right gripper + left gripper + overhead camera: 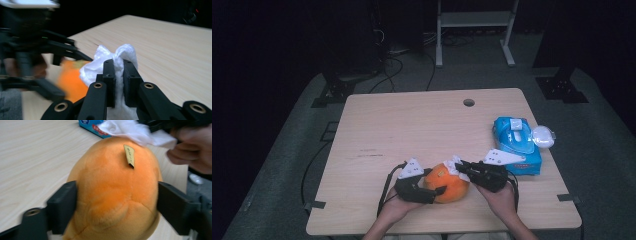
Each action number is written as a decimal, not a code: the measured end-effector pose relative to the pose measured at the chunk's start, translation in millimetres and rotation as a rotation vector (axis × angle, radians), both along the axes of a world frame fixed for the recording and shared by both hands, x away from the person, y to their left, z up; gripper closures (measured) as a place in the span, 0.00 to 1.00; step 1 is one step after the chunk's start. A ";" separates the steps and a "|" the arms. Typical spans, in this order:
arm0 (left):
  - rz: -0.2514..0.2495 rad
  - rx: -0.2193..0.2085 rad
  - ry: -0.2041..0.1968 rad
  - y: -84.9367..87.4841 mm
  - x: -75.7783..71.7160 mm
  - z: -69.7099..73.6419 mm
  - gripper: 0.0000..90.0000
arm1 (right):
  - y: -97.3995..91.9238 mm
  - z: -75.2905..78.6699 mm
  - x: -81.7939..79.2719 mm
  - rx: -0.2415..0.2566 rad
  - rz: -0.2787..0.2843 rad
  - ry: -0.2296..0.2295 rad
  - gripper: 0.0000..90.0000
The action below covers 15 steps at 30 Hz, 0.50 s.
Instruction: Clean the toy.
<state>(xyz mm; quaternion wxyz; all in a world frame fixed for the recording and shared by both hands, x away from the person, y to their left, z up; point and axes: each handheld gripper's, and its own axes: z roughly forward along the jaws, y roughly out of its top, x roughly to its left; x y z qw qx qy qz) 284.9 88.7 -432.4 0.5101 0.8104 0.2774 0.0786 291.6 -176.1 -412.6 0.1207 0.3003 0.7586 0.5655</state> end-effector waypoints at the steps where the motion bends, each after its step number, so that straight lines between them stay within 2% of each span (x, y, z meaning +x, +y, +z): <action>1: 0.002 -0.002 -0.002 -0.1 -0.1 -0.1 0.31 | 5.0 4.0 -5.3 0.014 0.036 -0.020 0.90; 2: 0.009 -0.002 -0.008 -0.7 -0.2 -0.1 0.33 | 6.7 4.9 -6.7 0.018 0.048 -0.026 0.90; 4: 0.011 -0.002 -0.006 -0.8 -0.3 0.0 0.33 | 12.0 5.7 -9.6 -0.029 0.053 -0.059 0.91; 6: -0.003 -0.006 -0.006 -0.7 -0.7 0.0 0.32 | 7.8 1.8 -4.3 -0.023 0.043 -0.038 0.91; 9: -0.053 -0.014 0.011 -0.4 0.6 -0.2 0.27 | -4.1 -4.7 4.3 -0.004 0.001 -0.010 0.91; 11: -0.054 -0.016 0.020 -0.4 1.6 -2.3 0.23 | -5.7 -5.2 3.7 0.001 -0.005 -0.005 0.91; 13: -0.044 -0.014 0.019 -0.6 2.3 -4.6 0.23 | 0.6 -1.6 -1.6 0.012 0.016 -0.015 0.91; 15: -0.027 -0.013 0.003 -0.7 1.3 -4.6 0.30 | 11.0 4.0 -9.5 -0.002 0.055 -0.045 0.91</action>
